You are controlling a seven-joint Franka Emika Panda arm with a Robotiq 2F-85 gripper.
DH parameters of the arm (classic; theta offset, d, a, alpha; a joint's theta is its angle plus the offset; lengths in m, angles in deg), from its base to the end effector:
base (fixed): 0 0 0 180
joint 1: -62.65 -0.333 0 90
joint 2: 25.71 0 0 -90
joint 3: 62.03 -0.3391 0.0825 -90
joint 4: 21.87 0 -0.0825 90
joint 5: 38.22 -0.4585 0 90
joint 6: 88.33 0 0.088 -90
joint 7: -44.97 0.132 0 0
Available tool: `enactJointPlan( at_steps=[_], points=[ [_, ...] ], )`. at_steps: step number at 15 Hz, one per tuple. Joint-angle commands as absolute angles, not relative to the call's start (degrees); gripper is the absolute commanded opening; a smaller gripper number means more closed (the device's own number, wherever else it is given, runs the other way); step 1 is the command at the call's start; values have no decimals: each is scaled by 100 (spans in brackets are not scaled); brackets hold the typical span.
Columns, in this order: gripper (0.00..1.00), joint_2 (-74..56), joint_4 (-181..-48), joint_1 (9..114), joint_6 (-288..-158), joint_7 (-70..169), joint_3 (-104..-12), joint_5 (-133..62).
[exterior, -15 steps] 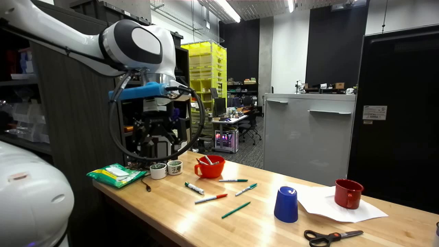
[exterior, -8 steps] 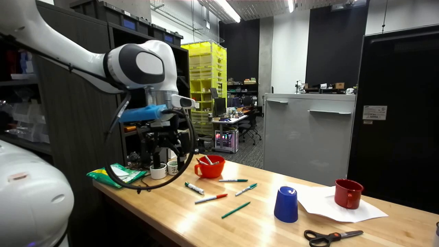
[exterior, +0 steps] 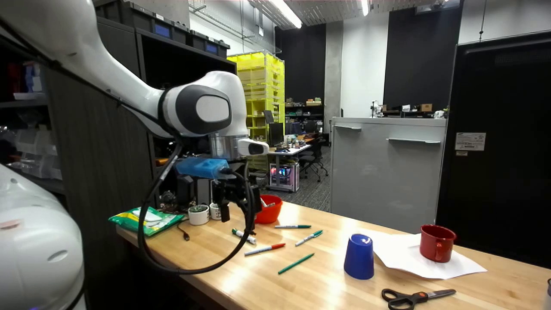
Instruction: Put the green pencil in the left red cup
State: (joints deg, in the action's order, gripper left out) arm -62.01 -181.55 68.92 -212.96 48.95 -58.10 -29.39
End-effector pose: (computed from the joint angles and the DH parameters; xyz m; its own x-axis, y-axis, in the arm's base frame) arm 0.3785 -0.0724 0.3415 0.9889 -0.1467 0.0247 -0.1483 -0.9852 0.0864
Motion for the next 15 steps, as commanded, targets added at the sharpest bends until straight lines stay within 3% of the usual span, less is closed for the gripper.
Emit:
enactJointPlan(
  at_steps=[1,15],
  points=[
    [100,-6093,-18130,7005,-21379,4863,-5807,-3006],
    [100,-5631,-18072,7128,-21992,5052,-5750,-3059]
  ],
)
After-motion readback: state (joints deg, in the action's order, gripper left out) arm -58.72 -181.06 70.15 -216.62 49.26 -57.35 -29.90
